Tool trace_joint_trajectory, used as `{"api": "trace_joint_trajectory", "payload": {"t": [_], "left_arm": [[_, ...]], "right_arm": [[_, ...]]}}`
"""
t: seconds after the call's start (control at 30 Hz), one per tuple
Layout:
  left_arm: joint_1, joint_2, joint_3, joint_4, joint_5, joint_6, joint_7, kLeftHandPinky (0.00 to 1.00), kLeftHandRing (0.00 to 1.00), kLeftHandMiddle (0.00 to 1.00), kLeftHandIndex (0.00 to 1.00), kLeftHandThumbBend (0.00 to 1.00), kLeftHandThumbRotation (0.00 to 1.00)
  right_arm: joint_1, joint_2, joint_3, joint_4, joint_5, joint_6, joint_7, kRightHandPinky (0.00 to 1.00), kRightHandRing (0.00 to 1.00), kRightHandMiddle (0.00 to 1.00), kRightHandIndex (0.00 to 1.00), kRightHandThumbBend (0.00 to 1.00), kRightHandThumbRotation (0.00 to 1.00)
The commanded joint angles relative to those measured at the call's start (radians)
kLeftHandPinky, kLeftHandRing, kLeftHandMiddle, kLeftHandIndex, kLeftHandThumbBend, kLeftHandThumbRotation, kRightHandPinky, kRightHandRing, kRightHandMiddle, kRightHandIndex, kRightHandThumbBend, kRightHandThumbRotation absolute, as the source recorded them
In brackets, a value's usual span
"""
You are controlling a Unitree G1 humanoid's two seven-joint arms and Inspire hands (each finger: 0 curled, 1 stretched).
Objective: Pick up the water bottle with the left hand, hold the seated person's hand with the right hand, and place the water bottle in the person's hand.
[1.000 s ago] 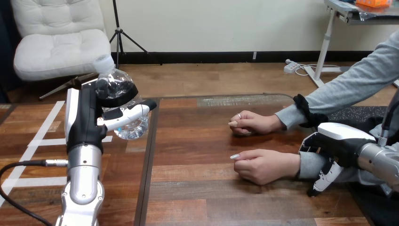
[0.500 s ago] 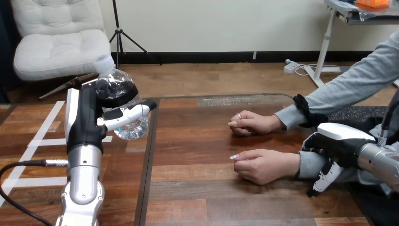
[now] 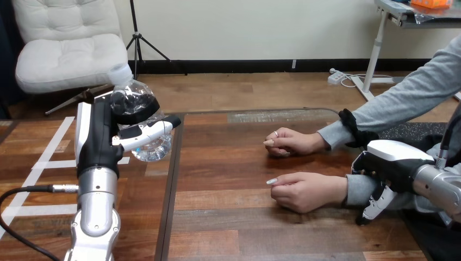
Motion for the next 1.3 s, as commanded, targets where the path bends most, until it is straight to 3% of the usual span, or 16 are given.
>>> {"api": "trace_joint_trajectory", "payload": {"t": [0.0,0.1,0.73,1.27], "left_arm": [[-0.042,0.007,0.016,-0.06,-0.003,-0.027,0.003,0.32,0.37,0.41,0.41,0.75,0.0],[-0.041,0.01,0.015,-0.058,-0.002,-0.035,0.002,0.32,0.37,0.41,0.41,0.75,0.0],[-0.043,0.01,0.015,-0.054,-0.005,-0.041,0.0,0.32,0.38,0.41,0.41,0.75,0.0],[-0.043,0.008,0.017,-0.053,-0.008,-0.033,0.001,0.32,0.38,0.41,0.41,0.75,0.0]], "right_arm": [[-0.049,-0.025,0.018,-0.03,-0.019,0.007,-0.03,0.24,0.31,0.41,0.47,1.0,0.06],[-0.048,-0.019,0.015,-0.036,-0.016,0.017,-0.027,0.23,0.31,0.41,0.46,0.99,0.06],[-0.028,0.0,0.012,-0.04,-0.007,-0.003,-0.123,0.15,0.21,0.31,0.39,0.96,0.01],[-0.012,0.018,-0.003,-0.06,0.018,0.011,-0.175,0.17,0.23,0.31,0.36,0.9,0.0]]}}
